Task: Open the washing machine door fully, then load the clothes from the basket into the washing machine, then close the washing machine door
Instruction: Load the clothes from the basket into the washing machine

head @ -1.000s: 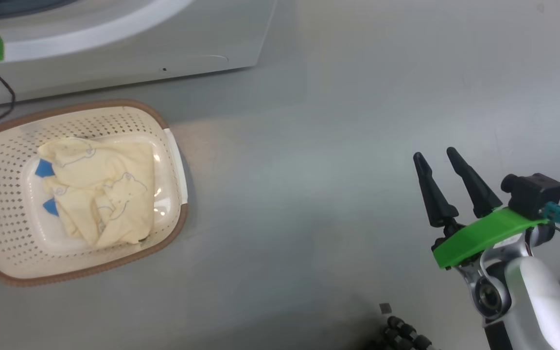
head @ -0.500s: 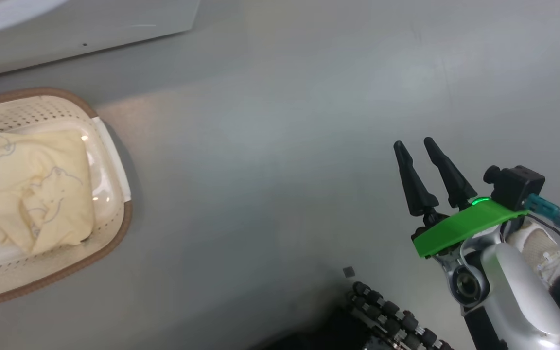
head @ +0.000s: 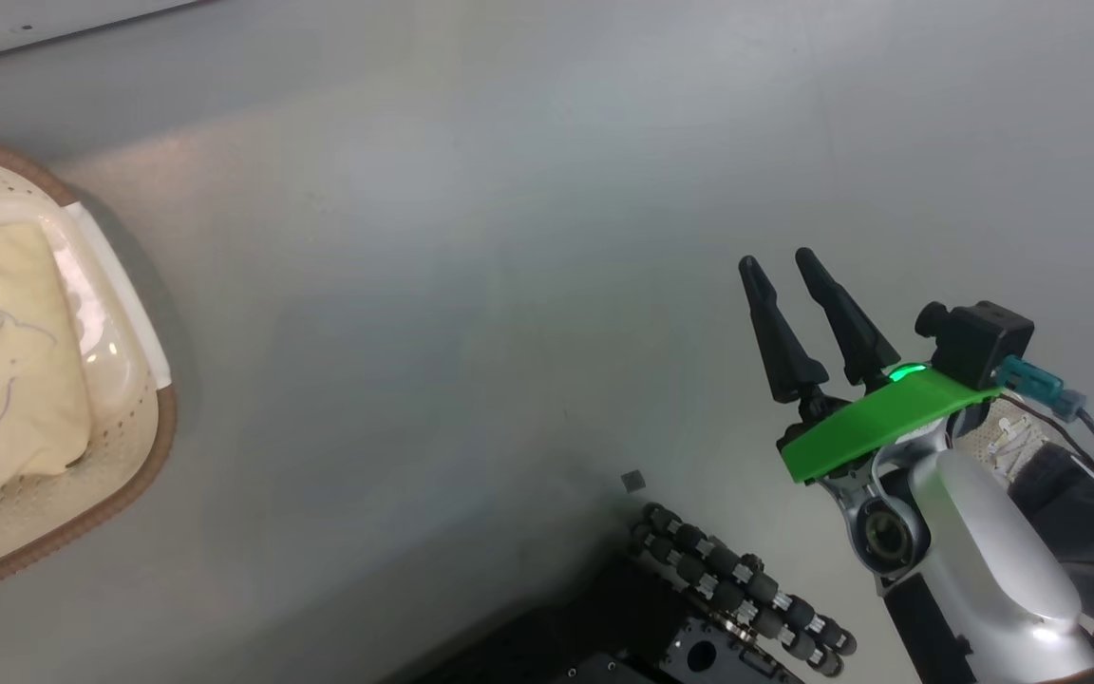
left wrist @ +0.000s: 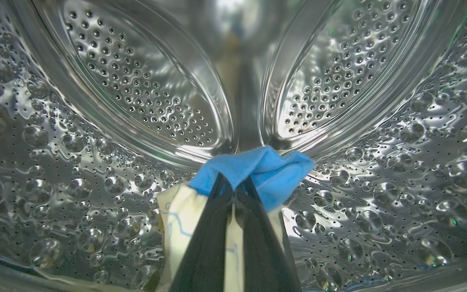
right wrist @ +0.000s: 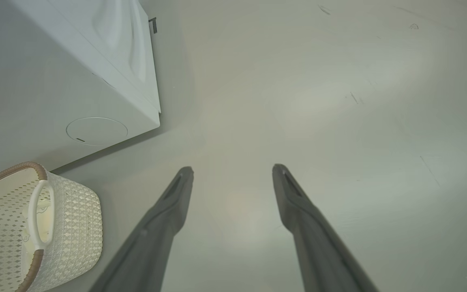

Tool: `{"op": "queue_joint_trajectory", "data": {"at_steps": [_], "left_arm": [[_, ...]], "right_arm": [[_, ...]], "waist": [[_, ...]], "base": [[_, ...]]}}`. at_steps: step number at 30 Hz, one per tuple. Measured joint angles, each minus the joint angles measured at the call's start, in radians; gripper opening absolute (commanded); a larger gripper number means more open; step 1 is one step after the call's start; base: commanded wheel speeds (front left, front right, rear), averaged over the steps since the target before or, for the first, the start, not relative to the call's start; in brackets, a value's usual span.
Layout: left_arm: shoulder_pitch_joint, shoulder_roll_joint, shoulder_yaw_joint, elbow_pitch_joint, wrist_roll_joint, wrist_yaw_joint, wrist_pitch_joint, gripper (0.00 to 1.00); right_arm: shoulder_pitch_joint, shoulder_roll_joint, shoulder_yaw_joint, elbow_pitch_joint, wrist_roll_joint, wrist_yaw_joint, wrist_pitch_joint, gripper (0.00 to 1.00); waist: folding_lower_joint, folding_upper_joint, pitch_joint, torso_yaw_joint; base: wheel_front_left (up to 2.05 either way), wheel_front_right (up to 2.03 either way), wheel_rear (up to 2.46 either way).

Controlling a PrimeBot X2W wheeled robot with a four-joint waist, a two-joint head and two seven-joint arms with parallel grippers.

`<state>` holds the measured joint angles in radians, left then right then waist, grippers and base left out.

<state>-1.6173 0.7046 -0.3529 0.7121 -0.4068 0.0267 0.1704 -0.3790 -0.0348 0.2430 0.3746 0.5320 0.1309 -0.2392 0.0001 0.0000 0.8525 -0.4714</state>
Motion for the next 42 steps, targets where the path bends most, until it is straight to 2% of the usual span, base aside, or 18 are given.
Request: {"op": "queue_joint_trajectory", "data": {"at_steps": [3, 4, 5, 6, 12, 22, 33, 36, 42], "left_arm": [[-0.002, 0.0, 0.011, 0.007, -0.006, -0.001, -0.057, 0.0], [-0.002, -0.001, 0.018, 0.017, -0.01, 0.001, -0.072, 0.12], [-0.004, -0.002, 0.024, 0.027, -0.011, 0.002, -0.086, 0.75], [-0.006, -0.002, 0.024, 0.039, -0.012, 0.001, -0.092, 1.0], [-0.011, -0.012, 0.026, 0.105, -0.027, 0.002, -0.102, 1.0], [0.122, -0.108, 0.026, 0.151, -0.085, 0.024, -0.148, 1.0], [0.399, -0.238, 0.058, 0.144, -0.166, 0.079, -0.322, 1.0], [0.502, -0.291, 0.056, 0.11, -0.178, 0.095, -0.368, 1.0], [0.669, -0.335, 0.05, 0.021, -0.18, 0.132, -0.406, 1.0]], "right_arm": [[-0.003, 0.0, 0.01, 0.011, 0.005, 0.0, -0.004, 1.0], [-0.008, 0.0, 0.015, 0.013, 0.006, 0.0, -0.004, 1.0], [-0.016, 0.0, 0.016, 0.015, 0.006, 0.0, -0.005, 1.0], [-0.024, 0.0, 0.016, 0.017, 0.006, 0.0, -0.007, 1.0], [-0.041, 0.0, 0.008, 0.03, 0.006, 0.0, -0.009, 1.0], [-0.037, 0.0, -0.051, 0.032, -0.044, 0.0, -0.007, 1.0], [0.036, -0.001, -0.146, -0.011, -0.121, 0.0, 0.052, 1.0], [0.076, -0.001, -0.194, -0.047, -0.147, 0.0, 0.077, 1.0], [0.146, -0.001, -0.239, -0.092, -0.157, 0.0, 0.123, 1.0]], "waist": [[0.0001, 0.0, 0.013, -0.001], [0.0, 0.0, 0.015, -0.001], [0.0, 0.0, 0.016, 0.0], [0.0, 0.0, 0.016, 0.002], [-0.0001, 0.0, 0.003, 0.024], [-0.0001, 0.0, -0.054, 0.089], [-0.0001, 0.0001, -0.182, 0.165], [-0.0001, 0.0001, -0.237, 0.194], [-0.0002, 0.0001, -0.318, 0.234]], "base": [[0.0, 0.0, 0.0], [0.0, 0.0, 0.0], [0.0, 0.0, 0.0], [0.0, 0.0, 0.0], [0.0, 0.0, 0.0], [0.0, 0.0, 0.0], [0.0, 0.0, 0.0], [0.0, 0.0, 0.0], [0.0, 0.0, 0.0]]}}
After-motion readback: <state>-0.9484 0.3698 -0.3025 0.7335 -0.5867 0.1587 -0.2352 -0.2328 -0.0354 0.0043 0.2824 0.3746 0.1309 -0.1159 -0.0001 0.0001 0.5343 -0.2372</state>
